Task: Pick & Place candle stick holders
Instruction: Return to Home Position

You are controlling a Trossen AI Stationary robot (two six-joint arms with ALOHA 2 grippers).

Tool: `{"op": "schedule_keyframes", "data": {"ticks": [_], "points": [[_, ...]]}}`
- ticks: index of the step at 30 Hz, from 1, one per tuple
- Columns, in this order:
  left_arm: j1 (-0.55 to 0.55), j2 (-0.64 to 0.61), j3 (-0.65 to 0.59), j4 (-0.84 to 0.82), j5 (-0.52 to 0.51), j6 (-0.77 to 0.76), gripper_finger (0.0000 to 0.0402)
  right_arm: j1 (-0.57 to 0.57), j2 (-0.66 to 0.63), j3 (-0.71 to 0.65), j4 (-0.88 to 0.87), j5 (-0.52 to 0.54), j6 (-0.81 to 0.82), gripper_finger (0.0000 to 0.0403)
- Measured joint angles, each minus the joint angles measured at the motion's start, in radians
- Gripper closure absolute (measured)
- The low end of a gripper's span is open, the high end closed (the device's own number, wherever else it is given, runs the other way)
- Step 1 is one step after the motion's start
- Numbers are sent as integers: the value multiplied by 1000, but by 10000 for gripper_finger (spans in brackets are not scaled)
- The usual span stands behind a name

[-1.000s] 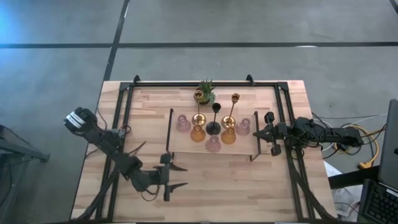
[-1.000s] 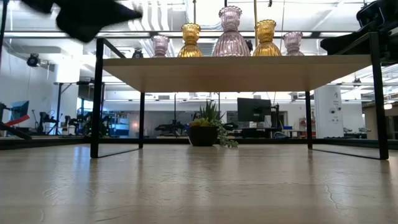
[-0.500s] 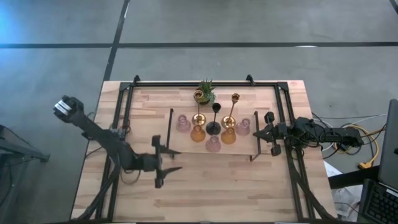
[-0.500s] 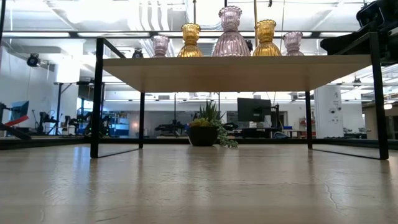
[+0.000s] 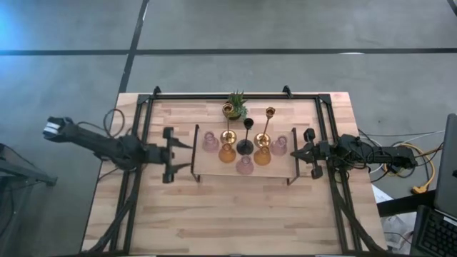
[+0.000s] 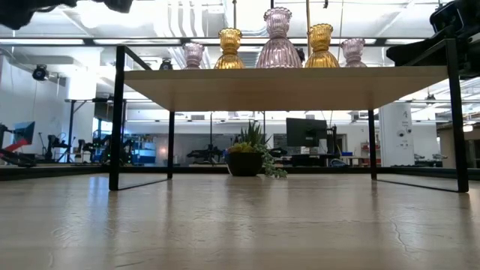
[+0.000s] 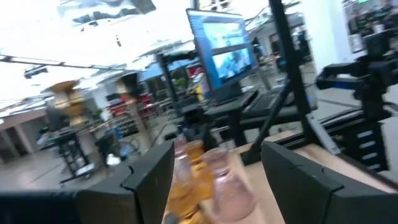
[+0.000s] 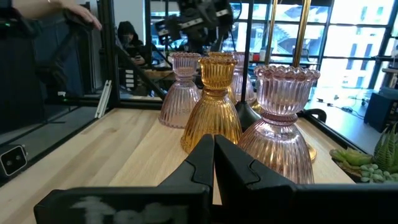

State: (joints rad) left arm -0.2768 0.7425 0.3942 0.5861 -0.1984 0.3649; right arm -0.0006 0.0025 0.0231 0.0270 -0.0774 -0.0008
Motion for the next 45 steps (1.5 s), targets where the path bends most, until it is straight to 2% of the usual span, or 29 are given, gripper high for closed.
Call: {"op": "schedule_keyframes", "data": {"ticks": [6,12,21,31,41,45], "points": [[46,-217,-64,-206,4,19,156,0,0,0,0,0,0,394],[52,-329,-75,-365,10,46,156,0,0,0,0,0,0,394],[109,-467,-218,-340,117,23,156,0,0,0,0,0,0,394],[138,-624,-380,-314,137,-34,156,0,0,0,0,0,0,394],[141,-741,-385,-484,136,-77,156,0,0,0,0,0,0,394],[144,-743,-386,-520,136,-115,156,0,0,0,0,0,0,394]]}}
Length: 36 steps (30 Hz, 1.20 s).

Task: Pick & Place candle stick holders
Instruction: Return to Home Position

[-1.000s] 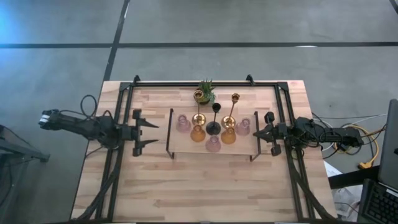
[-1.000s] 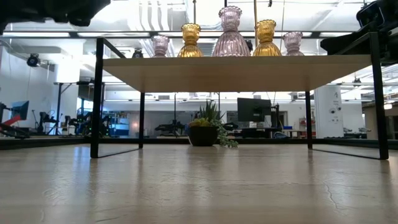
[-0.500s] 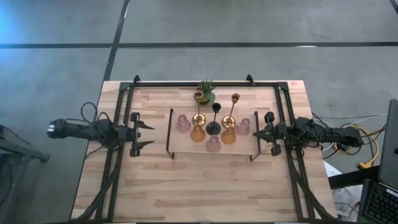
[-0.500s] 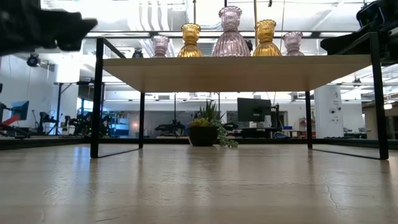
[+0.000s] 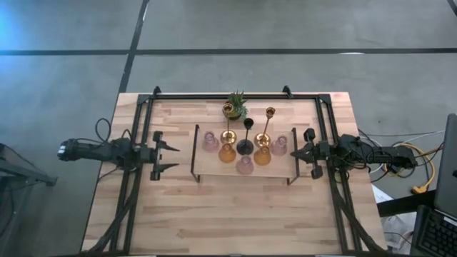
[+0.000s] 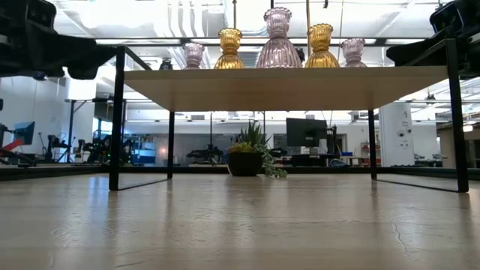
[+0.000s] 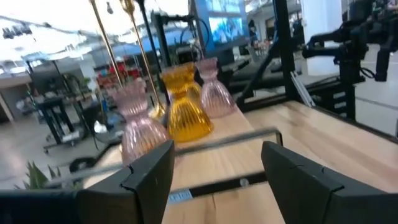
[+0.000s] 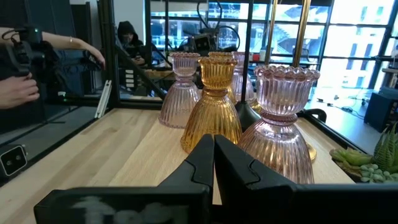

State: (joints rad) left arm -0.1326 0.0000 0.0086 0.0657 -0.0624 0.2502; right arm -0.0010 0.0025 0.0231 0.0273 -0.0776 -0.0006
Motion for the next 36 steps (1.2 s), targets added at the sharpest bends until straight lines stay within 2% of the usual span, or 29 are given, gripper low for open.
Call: {"op": "schedule_keyframes", "data": {"ticks": [17,36], "points": [[0,0,-1,-49,1,-192,156,0,0,0,0,0,0,394],[0,0,2,-37,-2,-198,156,0,0,0,0,0,0,394]]}}
